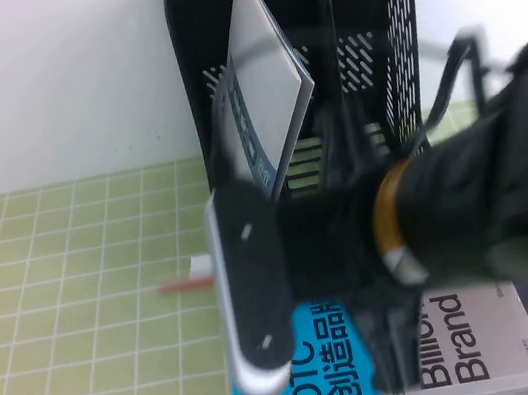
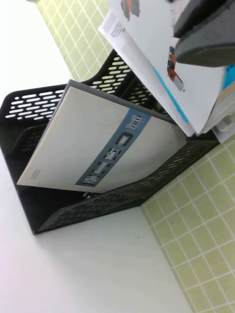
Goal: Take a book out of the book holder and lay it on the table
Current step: Place the picked book on the book
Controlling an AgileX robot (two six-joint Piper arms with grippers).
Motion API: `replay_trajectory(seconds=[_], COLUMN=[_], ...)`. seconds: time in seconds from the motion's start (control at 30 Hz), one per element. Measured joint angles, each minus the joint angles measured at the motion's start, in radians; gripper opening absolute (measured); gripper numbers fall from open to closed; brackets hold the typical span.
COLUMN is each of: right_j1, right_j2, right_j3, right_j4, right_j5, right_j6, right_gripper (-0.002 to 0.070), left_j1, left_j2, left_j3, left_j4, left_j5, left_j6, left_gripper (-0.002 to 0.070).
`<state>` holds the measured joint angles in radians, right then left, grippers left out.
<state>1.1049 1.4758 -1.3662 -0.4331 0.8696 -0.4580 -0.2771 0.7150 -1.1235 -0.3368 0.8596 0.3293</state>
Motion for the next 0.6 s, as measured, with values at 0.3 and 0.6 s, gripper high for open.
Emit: replay_trajectory(seconds=[0.3,0.6], right_j1=[0.009,0.009], right_j2=[0.153,0.173], right_j3=[0.0,0.0], right_j4=[0.126,0.176], right_j5=[0.109,0.124], right_j6=[0.013,0.088], right_gripper=[0.0013,0.0169], left_j1=[0.0,0.0], left_j2=[0.0,0.0], left_j3=[0.0,0.0], left_j4=[0.01,0.01], left_j5=[0.022,0.023], left_j6=[0.0,0.0], left_gripper=[-0.0003,-0.0003])
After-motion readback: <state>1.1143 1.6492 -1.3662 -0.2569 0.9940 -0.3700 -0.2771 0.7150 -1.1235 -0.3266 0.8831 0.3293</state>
